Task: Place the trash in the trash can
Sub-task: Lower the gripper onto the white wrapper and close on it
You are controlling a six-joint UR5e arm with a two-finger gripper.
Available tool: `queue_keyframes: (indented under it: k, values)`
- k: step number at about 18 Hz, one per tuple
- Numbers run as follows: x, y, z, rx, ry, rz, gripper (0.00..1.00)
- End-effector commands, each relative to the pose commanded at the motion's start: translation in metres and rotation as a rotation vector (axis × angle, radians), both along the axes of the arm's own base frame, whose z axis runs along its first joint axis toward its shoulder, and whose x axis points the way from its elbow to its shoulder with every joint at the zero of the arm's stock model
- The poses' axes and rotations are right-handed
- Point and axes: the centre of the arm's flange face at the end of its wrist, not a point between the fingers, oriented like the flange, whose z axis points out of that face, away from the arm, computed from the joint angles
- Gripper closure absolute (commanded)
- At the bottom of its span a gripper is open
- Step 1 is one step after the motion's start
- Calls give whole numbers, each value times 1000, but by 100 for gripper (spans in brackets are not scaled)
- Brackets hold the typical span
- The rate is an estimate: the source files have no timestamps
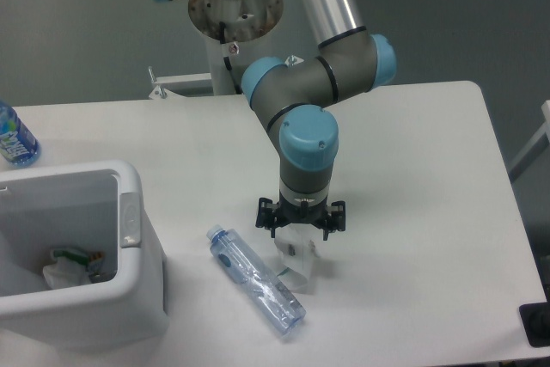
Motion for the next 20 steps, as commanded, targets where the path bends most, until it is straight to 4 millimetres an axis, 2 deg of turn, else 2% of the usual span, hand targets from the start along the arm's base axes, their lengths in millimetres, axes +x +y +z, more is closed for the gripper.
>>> queue_keyframes:
  k: [7,12,17,19,20]
  values:
    - [0,5,-3,13,-13,9,0]
    - [-2,16,-16,19,8,4,1]
    - [-3,12,-17,-4,26,5,57]
    - [-5,5,-20,-69,77,2,87]
    - [-2,6,-20,-84,88,-6,94]
